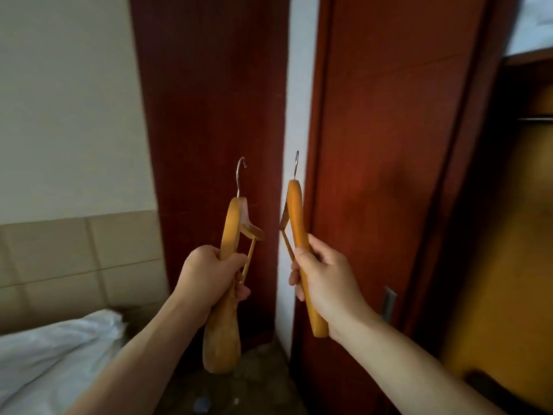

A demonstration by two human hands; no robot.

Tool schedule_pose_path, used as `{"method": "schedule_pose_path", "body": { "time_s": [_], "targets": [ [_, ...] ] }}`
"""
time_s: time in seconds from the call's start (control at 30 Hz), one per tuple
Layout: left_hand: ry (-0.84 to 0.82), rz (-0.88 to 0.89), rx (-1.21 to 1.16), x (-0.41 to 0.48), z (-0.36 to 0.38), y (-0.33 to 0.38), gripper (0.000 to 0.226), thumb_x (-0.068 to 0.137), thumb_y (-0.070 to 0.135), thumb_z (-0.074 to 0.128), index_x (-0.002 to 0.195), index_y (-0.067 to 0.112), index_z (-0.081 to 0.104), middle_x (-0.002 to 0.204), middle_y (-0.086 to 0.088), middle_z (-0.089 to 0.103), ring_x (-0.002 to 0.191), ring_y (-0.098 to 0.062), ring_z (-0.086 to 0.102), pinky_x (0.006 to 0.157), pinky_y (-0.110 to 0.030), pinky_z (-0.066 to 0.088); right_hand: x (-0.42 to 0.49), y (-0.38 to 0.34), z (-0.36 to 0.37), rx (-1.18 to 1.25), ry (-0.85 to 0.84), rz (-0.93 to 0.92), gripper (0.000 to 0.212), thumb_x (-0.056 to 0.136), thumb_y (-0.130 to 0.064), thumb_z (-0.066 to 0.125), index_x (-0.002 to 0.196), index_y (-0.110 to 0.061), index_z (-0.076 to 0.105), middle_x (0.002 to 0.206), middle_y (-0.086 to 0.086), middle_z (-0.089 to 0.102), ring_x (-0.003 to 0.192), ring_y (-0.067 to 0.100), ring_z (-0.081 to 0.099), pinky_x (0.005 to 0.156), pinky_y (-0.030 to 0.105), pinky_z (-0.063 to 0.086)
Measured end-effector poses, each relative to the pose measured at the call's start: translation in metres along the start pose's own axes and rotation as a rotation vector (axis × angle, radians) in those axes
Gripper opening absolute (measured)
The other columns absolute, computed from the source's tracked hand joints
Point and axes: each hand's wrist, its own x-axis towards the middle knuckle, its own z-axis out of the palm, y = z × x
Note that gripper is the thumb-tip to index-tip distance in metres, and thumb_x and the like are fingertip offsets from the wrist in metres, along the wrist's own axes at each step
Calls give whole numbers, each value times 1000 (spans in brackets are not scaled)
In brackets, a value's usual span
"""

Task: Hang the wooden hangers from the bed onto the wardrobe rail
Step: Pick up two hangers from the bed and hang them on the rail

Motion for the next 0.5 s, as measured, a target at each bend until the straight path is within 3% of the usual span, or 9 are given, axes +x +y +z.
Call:
{"method": "schedule_pose_path", "body": {
  "time_s": [0.07, 0.17, 0.27, 0.5],
  "targets": [
    [-88, 26, -15, 1, 28, 12, 24, 98, 12, 72, 98, -12, 69, 77, -33, 77, 45, -27, 73, 46, -32, 62, -8, -9, -26, -7, 103, -14, 31, 108, -20, 54, 138, -25, 62, 69, 0, 63, 64, 20, 60, 50, 30, 47],
    [-236, 65, -49, 2, 64, 31, 28, 95, 9, 72, 89, -18, 70, 67, -33, 74, 43, -30, 71, 55, -45, 66, -20, -21, -54, -36, 270, -23, 44, 108, -17, 54, 151, -25, 51, 77, 4, 63, 60, 16, 59, 47, 28, 47],
    [-391, 85, -81, -1, 94, 48, 26, 93, 8, 73, 75, -9, 68, 58, -23, 71, 43, -31, 71, 56, -45, 64, -36, -32, -76, -72, 427, -11, 55, 108, -17, 54, 161, -18, 41, 86, 9, 63, 62, 18, 60, 46, 27, 48],
    [-713, 177, -104, -28, 165, 94, 26, 96, 11, 74, 75, -4, 67, 57, -21, 71, 48, -32, 72, 64, -50, 67, -89, -72, -132, -113, 685, 5, 44, 109, -23, 51, 153, -19, 49, 90, 9, 64, 70, 18, 61, 59, 28, 51]
  ]
}}
